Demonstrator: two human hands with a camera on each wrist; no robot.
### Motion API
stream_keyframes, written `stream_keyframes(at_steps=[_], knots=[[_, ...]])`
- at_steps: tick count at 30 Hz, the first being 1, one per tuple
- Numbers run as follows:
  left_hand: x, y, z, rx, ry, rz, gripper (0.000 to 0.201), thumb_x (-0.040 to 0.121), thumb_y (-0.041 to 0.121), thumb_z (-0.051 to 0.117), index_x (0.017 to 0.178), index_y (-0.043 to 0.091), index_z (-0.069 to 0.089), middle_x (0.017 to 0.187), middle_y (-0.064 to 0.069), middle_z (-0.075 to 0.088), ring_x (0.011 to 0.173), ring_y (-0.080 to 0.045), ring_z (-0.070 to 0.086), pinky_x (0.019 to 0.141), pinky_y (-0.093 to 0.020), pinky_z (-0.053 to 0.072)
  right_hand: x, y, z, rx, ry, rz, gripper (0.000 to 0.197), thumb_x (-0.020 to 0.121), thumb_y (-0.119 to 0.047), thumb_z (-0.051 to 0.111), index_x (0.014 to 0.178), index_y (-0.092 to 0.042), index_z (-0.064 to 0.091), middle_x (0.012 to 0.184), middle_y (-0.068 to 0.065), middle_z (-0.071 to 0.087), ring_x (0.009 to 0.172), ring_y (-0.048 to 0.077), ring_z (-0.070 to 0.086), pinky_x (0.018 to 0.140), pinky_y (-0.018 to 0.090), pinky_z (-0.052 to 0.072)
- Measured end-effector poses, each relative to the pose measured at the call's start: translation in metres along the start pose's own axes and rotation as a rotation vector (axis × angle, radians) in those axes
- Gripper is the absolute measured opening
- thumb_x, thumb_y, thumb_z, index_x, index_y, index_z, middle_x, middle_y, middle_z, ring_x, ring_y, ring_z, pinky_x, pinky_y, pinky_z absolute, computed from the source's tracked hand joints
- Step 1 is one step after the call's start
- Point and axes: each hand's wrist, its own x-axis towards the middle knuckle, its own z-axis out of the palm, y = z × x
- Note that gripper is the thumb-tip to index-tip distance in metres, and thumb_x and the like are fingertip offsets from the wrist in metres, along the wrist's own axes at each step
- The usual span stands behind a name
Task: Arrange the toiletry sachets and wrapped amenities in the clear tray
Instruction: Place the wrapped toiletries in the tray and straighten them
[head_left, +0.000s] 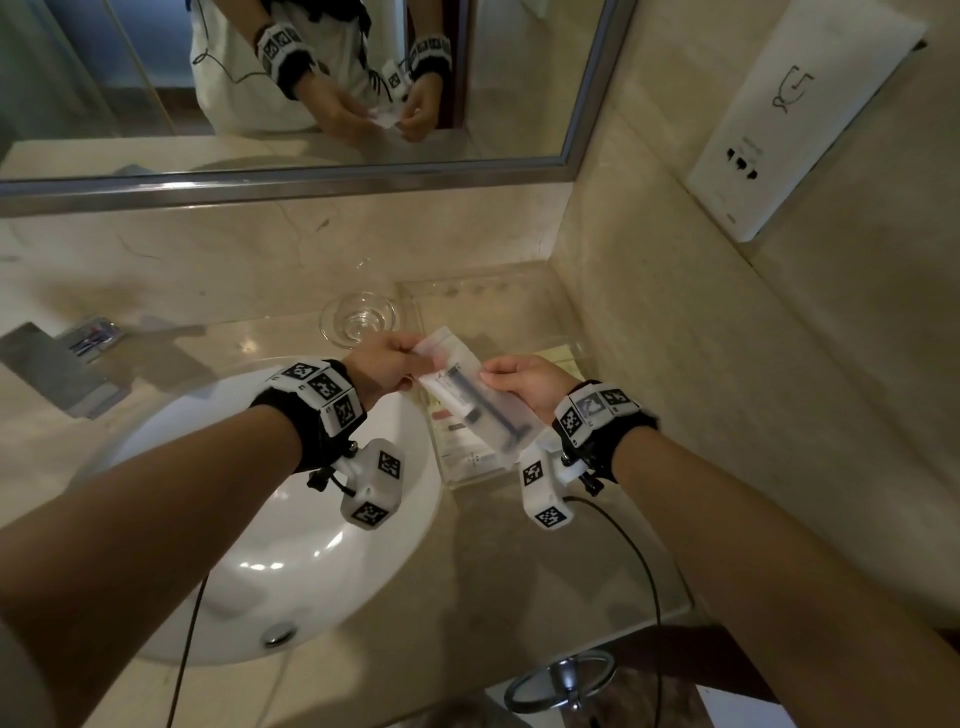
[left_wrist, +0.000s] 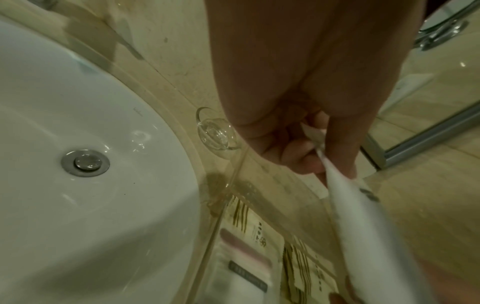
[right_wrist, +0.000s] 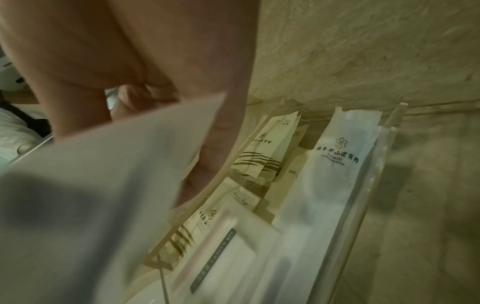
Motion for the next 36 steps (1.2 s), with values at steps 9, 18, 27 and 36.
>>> stream_keyframes(at_steps=[9, 18, 27, 36], knots=[[0.006, -0.004, 0.002, -0.061, 0.172, 0.057, 0.021, 0.087, -0.003, 0.055, 0.074, 0.013, 0.058, 0.073, -0.005, 0.058, 0.068, -0.018, 0.057, 0.065, -0.028, 0.047, -0.008, 0.011, -0.017, 0.013, 0.065, 0.091, 0.042, 0.088, -0.036, 0.057, 0.116, -0.005, 0.054, 0.12, 0.014, 0.061, 0.102, 0.029, 0.062, 0.088, 0.044, 0.053], [0.009, -0.007, 0.027, -0.148, 0.125, 0.05, 0.018, 0.086, -0.005, 0.056, 0.085, 0.012, 0.058, 0.078, -0.004, 0.062, 0.063, -0.009, 0.065, 0.055, -0.019, 0.055, -0.013, 0.018, -0.038, 0.503, 0.241, -0.028, 0.004, 0.094, -0.008, 0.05, 0.092, -0.007, 0.053, 0.089, 0.005, 0.059, 0.077, 0.015, 0.058, 0.063, 0.023, 0.048], [0.019, -0.016, 0.035, -0.098, 0.163, -0.056, 0.019, 0.084, 0.008, 0.064, 0.078, 0.02, 0.05, 0.074, 0.0, 0.053, 0.066, -0.012, 0.052, 0.061, -0.021, 0.042, -0.018, 0.041, -0.081, 0.226, 0.531, 0.047, 0.02, 0.094, -0.009, 0.052, 0.113, -0.005, 0.056, 0.085, 0.006, 0.058, 0.063, 0.013, 0.051, 0.039, 0.013, 0.043], [0.019, -0.024, 0.039, -0.05, 0.137, -0.095, 0.016, 0.087, 0.007, 0.059, 0.078, 0.018, 0.053, 0.075, -0.001, 0.06, 0.066, -0.011, 0.051, 0.06, -0.021, 0.037, -0.007, 0.05, -0.097, -0.116, 0.582, 0.12, 0.037, 0.095, -0.01, 0.047, 0.132, -0.008, 0.048, 0.112, 0.011, 0.058, 0.079, 0.017, 0.054, 0.054, 0.021, 0.043]])
